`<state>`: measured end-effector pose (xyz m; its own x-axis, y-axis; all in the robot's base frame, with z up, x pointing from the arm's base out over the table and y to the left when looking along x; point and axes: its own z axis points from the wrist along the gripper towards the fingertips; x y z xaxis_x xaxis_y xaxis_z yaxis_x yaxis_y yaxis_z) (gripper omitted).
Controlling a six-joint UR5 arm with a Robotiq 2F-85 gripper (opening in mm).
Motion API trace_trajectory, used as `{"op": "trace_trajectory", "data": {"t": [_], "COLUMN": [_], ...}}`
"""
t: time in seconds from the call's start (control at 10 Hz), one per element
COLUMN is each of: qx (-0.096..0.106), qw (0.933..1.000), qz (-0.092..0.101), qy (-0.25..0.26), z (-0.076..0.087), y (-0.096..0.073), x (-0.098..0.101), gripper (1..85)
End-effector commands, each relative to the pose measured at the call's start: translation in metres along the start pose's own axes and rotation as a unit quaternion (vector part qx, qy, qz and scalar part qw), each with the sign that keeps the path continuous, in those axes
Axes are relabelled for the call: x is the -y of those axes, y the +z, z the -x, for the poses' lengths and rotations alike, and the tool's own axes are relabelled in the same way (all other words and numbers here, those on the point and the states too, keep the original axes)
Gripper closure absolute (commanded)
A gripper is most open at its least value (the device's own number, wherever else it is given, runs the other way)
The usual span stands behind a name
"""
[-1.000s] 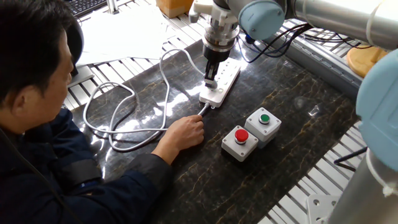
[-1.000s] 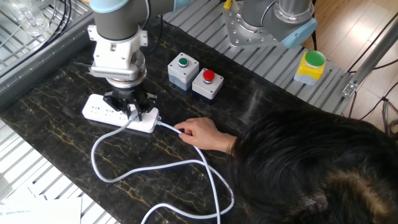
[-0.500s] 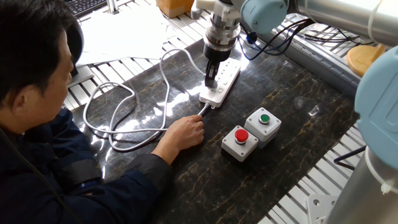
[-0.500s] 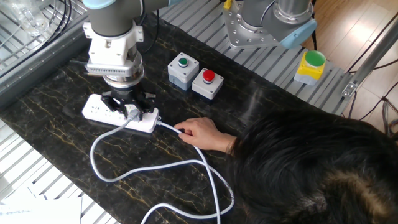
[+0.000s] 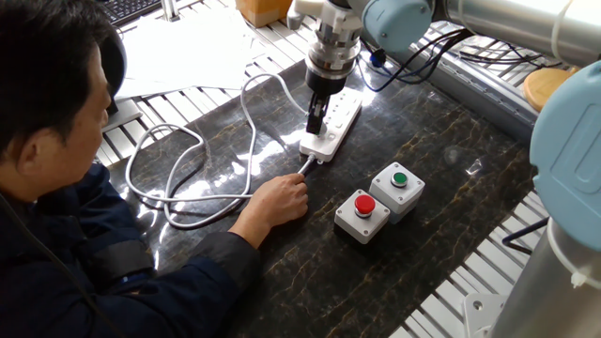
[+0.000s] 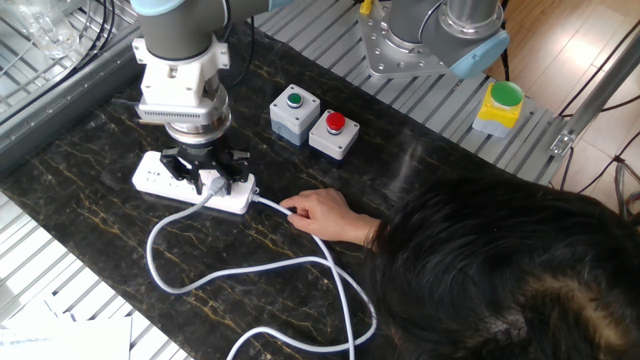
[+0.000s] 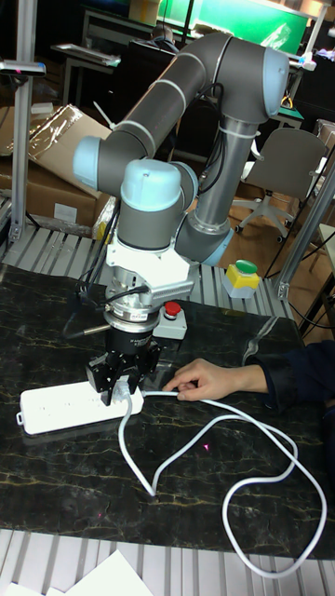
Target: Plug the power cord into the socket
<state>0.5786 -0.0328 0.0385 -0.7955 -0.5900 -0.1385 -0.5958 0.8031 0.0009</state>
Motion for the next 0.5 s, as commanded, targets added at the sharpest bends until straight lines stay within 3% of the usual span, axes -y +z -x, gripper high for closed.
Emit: {"op": "trace_trajectory", "data": {"t": [0.0, 0.4], "qx": [0.01, 0.005], "qw": [0.9998, 0.9999], "qz": [0.011, 0.009], "qy": [0.012, 0.013], "z": [-0.0015, -0.0038], "y": [-0.0024, -0.0082], "x": [-0.0032, -0.0035], "gripper": [34.3, 32.7]}}
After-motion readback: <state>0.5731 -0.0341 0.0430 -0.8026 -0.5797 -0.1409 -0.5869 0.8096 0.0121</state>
